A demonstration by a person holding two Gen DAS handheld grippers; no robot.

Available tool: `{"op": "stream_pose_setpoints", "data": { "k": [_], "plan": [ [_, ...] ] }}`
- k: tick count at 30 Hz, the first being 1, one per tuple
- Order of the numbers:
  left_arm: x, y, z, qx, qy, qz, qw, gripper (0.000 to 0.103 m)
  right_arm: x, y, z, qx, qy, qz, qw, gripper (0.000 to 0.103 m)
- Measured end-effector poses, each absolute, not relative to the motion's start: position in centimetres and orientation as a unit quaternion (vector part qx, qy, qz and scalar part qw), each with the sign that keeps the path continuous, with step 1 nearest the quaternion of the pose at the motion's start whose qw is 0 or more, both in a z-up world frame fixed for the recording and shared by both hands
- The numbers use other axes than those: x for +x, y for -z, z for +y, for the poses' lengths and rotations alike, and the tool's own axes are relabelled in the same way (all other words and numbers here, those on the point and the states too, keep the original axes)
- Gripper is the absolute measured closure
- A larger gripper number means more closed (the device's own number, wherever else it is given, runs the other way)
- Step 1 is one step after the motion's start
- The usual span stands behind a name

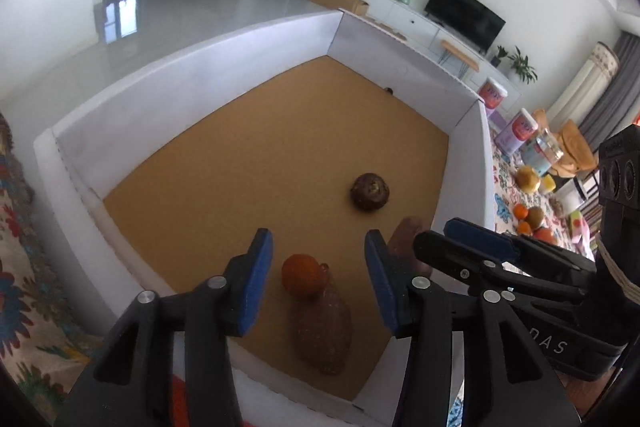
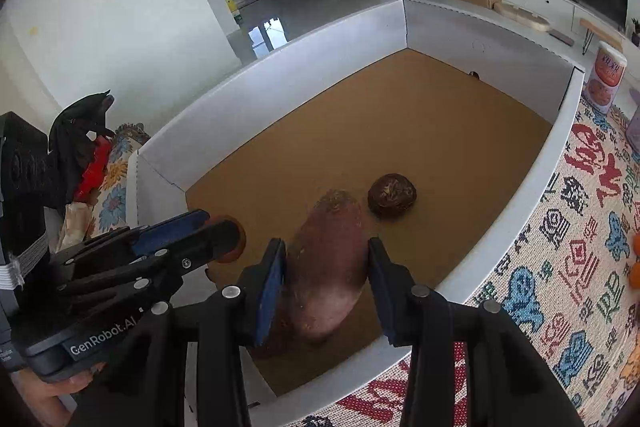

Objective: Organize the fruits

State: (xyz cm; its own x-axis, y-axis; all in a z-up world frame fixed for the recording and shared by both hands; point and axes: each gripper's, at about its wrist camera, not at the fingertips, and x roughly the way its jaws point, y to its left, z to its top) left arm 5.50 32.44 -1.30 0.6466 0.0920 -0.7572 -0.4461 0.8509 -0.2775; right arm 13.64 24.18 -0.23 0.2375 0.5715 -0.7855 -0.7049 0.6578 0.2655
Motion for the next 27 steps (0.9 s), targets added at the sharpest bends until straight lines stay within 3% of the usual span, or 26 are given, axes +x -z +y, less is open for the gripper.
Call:
{"op": "stream_pose_setpoints", "data": {
  "k": [7,9,10,14,21,27],
  "plan": [
    [5.2,-1.0,28.7,-0.187,-0.138,0.348,0.908,0.026,12.2,-2.3,17.4,-0.051,-0.385,0.401,0.830,0.035],
    [5.5,-1.7,26.0,-0.163,-0.117,0.339,0.919,0.017,11.1,-2.4,13.7,-0.060,-0.358,0.374,0.853,0.015],
    [5.6,-2.0,24.5,-0.153,-0.102,0.337,0.924,0.016,10.7,-2.0,11.4,-0.071,-0.339,0.365,0.864,0.012],
    [6.9,-1.7,17.6,-0.125,-0.022,0.345,0.930,0.011,10.3,2.1,2.0,-0.101,-0.244,0.384,0.885,0.011],
    [11.3,4.2,4.8,-0.049,0.102,0.427,0.897,0.011,10.9,8.4,-16.3,-0.043,-0.058,0.447,0.892,0.011],
    [15.0,8.1,-0.2,-0.010,0.112,0.450,0.886,0.011,10.1,9.8,-22.5,0.030,-0.010,0.447,0.894,0.008]
  ]
}}
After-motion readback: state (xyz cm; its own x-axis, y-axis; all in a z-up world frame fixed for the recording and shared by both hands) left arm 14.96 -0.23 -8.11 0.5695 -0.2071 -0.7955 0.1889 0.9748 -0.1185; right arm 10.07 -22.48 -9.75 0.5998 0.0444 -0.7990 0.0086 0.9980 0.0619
